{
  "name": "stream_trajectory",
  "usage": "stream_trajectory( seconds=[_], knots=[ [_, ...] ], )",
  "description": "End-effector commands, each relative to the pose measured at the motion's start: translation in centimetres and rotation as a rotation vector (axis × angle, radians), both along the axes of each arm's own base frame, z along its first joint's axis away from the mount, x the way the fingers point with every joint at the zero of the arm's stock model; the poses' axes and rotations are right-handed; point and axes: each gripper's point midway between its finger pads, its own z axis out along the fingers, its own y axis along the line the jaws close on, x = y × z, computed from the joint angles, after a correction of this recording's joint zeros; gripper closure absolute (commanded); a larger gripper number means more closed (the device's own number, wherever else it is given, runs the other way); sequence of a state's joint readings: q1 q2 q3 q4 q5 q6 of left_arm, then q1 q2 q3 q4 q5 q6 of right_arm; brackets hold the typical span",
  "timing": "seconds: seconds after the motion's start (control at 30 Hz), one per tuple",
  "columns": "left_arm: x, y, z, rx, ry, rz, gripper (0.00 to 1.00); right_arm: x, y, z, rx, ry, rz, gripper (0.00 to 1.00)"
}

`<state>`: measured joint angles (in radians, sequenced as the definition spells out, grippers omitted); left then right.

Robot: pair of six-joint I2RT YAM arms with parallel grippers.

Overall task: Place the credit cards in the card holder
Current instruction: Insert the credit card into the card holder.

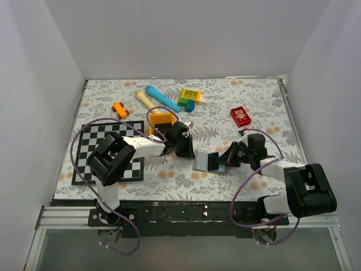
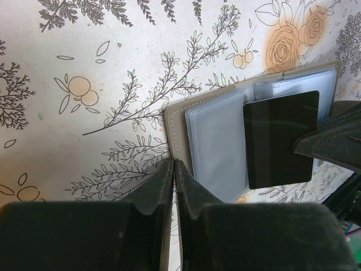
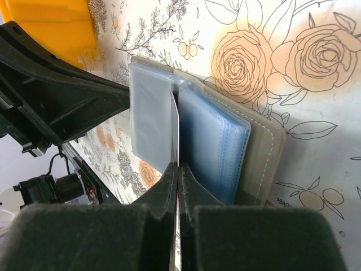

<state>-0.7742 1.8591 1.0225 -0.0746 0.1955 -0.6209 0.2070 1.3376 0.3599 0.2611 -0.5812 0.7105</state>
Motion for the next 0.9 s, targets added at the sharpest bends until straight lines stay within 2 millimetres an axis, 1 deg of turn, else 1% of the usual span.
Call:
stream_trajectory(
  seconds=[0.0, 0.33, 0.7, 0.87],
  knots=[
    [-0.7, 0.9, -1.4, 0.058, 0.029, -0.015, 0.97, 0.4, 0.0, 0.0, 0.001, -0.016, 0.0, 0.99],
    [-0.8, 0.9, -1.5, 0.058, 0.031, -0.018, 0.97, 1.4, 0.6, 0.3, 0.039, -0.013, -0.01, 0.99],
    [-0.9, 0.8, -1.3, 0.054, 0.031, -0.021, 0.97, 1.9, 0.8, 0.4, 0.052, -0.014, -0.017, 0.99],
    [-0.9, 0.9, -1.4, 0.055, 0.029, -0.019, 0.98, 2.3, 1.2, 0.6, 0.083, -0.011, -0.017, 0.99]
  ],
)
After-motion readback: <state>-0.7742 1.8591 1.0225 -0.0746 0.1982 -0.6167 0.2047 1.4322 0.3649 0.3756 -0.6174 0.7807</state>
